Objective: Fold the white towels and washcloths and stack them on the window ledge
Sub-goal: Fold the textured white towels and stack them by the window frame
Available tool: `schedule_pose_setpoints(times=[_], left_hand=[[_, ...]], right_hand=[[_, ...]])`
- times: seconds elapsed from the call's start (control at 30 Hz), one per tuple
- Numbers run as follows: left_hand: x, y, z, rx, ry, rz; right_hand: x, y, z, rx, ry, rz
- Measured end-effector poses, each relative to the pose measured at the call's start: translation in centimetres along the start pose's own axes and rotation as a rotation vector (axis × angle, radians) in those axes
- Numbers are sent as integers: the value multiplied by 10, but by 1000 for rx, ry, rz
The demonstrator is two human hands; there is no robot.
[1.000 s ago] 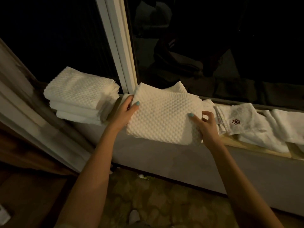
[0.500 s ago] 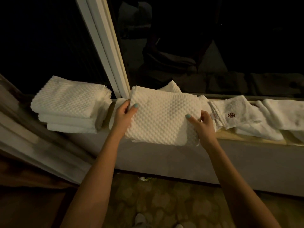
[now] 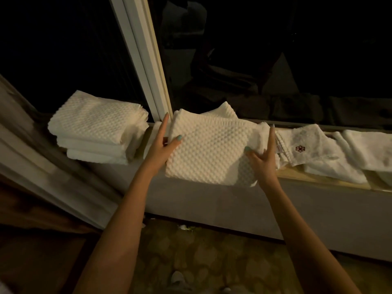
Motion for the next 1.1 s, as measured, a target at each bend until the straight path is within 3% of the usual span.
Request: schedule_pose_setpoints(times=[0.17, 0.3, 0.43, 0.73, 1.1], left_hand=[[2, 11, 1, -55, -8, 71], [11, 11, -7, -30, -9, 113], [30, 3, -37, -72, 8, 130], [37, -5, -199, -30, -63, 190], [0, -30, -375, -28, -46, 147]], right_hand=[[-10, 3, 9, -241, 141, -55], [-21, -1, 10, -265, 151, -10], [-52, -4, 29, -245, 137, -98], [-124, -48, 169, -328, 185, -267], [-155, -105, 338, -335, 107, -184]])
Point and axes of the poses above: each hand's wrist, its own y-axis away from the middle knuckle, its own z-axis out of the palm, x = y × z, the point moved 6 cm from there along -y, towards the middle knuckle, and after that the axes turned 11 degrees about -x, right-handed, at the moved point
